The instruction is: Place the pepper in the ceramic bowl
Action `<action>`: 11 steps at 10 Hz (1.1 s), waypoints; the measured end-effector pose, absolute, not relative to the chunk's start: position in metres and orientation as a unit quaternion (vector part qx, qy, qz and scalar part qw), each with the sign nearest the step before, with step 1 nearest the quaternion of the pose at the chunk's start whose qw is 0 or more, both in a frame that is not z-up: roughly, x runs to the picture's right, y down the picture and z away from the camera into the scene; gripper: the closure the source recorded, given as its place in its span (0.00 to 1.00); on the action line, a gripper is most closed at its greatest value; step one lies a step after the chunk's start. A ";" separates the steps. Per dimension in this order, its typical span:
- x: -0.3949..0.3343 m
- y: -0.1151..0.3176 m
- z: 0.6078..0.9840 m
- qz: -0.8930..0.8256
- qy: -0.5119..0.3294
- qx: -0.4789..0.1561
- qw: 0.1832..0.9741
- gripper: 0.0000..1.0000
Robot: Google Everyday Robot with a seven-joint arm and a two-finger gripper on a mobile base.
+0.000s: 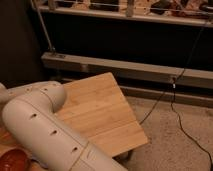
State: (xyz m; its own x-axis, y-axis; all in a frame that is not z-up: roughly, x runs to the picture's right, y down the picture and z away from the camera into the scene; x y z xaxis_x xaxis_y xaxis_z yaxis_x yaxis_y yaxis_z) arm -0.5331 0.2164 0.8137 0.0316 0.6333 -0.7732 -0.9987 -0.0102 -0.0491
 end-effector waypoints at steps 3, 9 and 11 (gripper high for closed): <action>-0.535 0.211 0.814 0.630 0.284 -0.319 0.649 0.89; -0.538 0.164 0.750 0.590 0.228 -0.320 0.705 1.00; -0.537 0.170 0.725 0.572 0.209 -0.338 0.718 1.00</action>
